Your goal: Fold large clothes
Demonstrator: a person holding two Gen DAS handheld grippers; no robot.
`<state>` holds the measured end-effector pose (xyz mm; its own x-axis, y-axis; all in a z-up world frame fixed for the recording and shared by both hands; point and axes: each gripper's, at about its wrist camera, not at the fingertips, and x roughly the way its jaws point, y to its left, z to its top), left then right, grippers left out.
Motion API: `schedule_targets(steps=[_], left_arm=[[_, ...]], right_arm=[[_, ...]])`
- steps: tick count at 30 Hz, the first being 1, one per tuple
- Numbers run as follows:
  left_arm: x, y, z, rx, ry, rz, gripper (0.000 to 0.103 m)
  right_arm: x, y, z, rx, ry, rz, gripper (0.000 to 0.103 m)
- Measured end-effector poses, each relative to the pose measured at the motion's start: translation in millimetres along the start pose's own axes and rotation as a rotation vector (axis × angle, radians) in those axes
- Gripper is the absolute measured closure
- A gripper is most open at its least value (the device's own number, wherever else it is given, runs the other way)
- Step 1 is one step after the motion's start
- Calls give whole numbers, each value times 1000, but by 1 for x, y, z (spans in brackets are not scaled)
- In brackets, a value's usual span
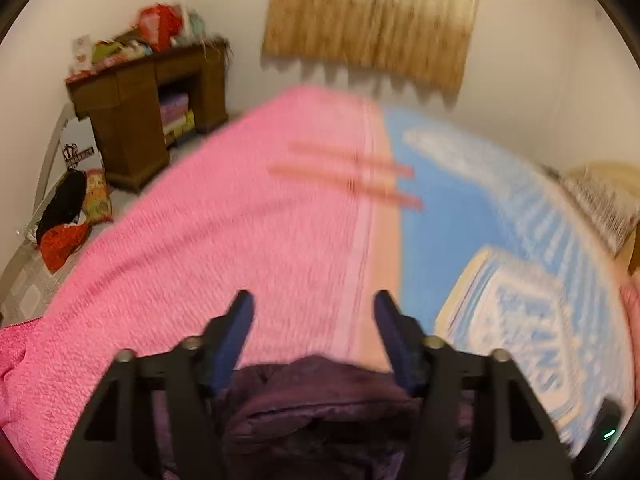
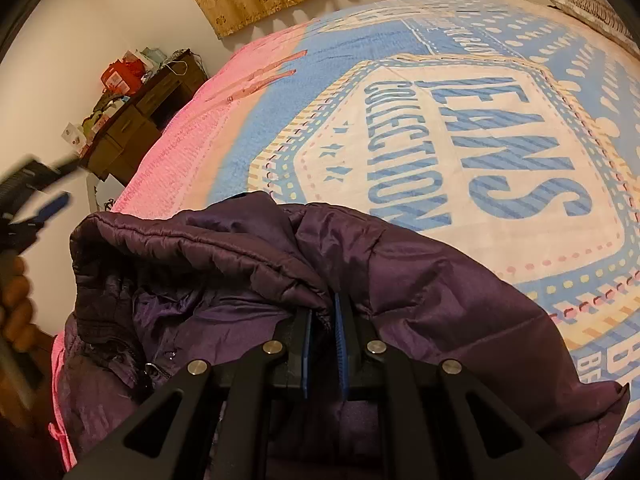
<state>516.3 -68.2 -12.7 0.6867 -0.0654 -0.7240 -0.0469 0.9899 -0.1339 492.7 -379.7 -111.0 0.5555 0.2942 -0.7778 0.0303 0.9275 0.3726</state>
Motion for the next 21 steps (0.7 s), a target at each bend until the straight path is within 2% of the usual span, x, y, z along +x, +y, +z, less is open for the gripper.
schedule_targets(steps=[1,2,4,6,7,9,13,15,18,21], left_arm=[[7,3,-10,18,45,-10,60],[9,7,-22,34,76,-3,65],[12,15,-48,64,121,49,67],[15,23,-70,96,132,98,66],[17,31,-83,102,120,77,66],[16,32,-88,77,86,53,66],[27,21,-87,87,53,117,66],[28,17,-88,105,38,136,66],[28,20,-89,96,30,130,66],[28,21,-90,87,28,124,66]], right_arm=[[0,-1,0,1,0,4,94],[0,-1,0,4,1,8,94],[0,-3,0,12,2,20,94],[1,-5,1,21,1,31,94],[1,-5,1,22,1,33,94],[1,-4,1,18,1,26,93],[-6,-1,-1,13,-9,27,89],[-30,0,-5,15,-81,49,88],[-73,30,-8,-80,-228,0,88],[-82,81,5,-242,-239,-26,88]])
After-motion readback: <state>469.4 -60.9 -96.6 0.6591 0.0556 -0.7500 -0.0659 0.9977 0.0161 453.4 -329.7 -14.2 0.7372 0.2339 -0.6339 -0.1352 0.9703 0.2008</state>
